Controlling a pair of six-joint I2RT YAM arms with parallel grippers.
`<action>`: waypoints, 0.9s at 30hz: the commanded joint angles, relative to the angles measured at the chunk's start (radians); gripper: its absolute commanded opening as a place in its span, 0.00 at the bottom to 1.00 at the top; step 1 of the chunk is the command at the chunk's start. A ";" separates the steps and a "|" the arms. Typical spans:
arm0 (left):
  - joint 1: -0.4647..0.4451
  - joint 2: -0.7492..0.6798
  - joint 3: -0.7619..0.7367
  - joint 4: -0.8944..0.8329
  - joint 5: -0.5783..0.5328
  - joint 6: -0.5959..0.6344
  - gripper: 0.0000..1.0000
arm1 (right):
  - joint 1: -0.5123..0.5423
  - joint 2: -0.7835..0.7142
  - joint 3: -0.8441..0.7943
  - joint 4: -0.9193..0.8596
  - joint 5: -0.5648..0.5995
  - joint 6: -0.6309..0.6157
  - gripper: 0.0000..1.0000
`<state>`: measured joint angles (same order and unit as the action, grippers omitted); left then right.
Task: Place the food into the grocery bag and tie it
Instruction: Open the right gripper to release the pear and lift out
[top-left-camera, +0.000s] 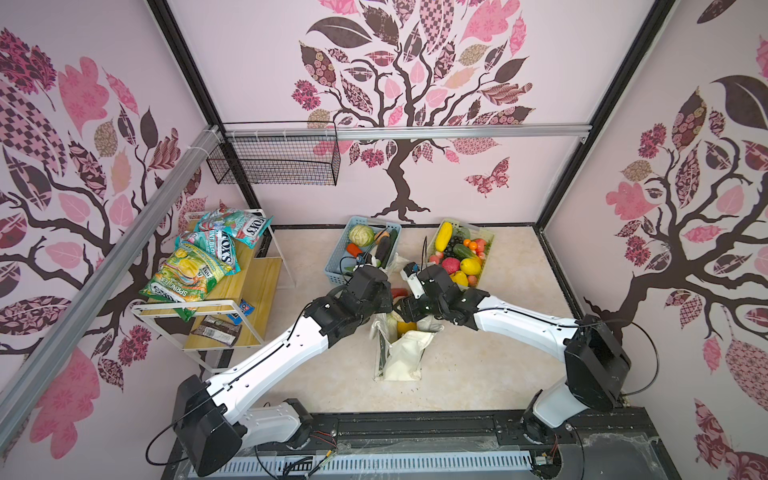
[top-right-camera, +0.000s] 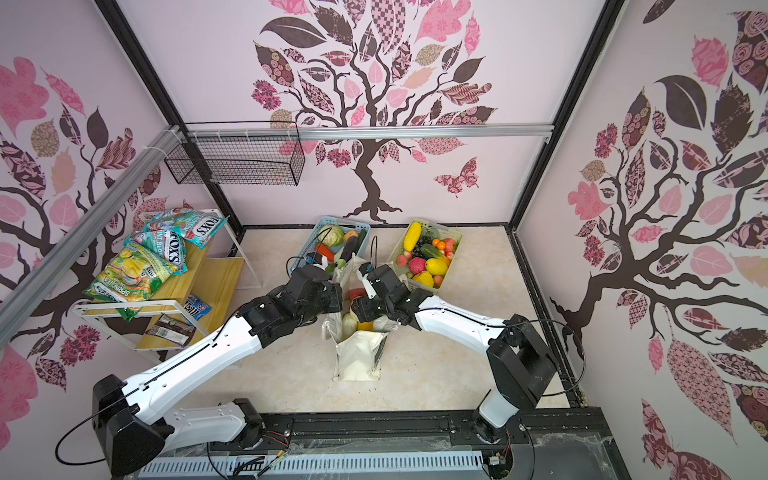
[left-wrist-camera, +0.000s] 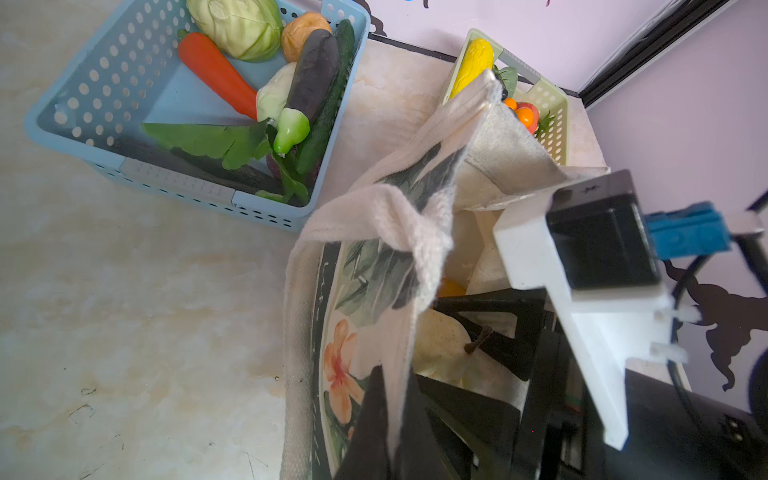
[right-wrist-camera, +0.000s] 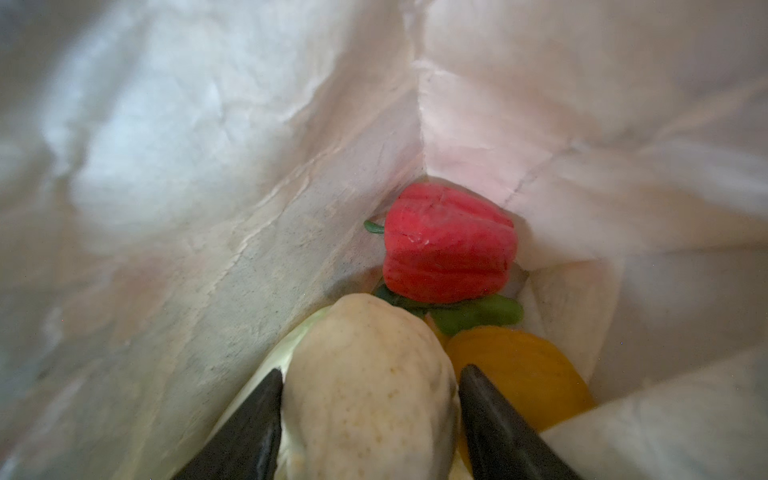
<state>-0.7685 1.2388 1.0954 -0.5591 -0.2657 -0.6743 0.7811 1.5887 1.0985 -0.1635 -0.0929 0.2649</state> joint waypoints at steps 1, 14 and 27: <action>-0.007 -0.018 -0.020 0.013 -0.010 -0.001 0.00 | 0.002 0.033 0.019 -0.078 0.046 -0.010 0.70; -0.006 -0.025 -0.021 0.007 -0.017 0.000 0.00 | 0.002 -0.068 0.100 -0.128 0.095 -0.050 0.79; -0.006 -0.025 -0.019 0.005 -0.018 -0.002 0.00 | -0.025 -0.221 0.151 -0.191 0.230 -0.089 0.81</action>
<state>-0.7715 1.2324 1.0954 -0.5621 -0.2729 -0.6750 0.7696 1.4281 1.2186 -0.3149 0.0822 0.1940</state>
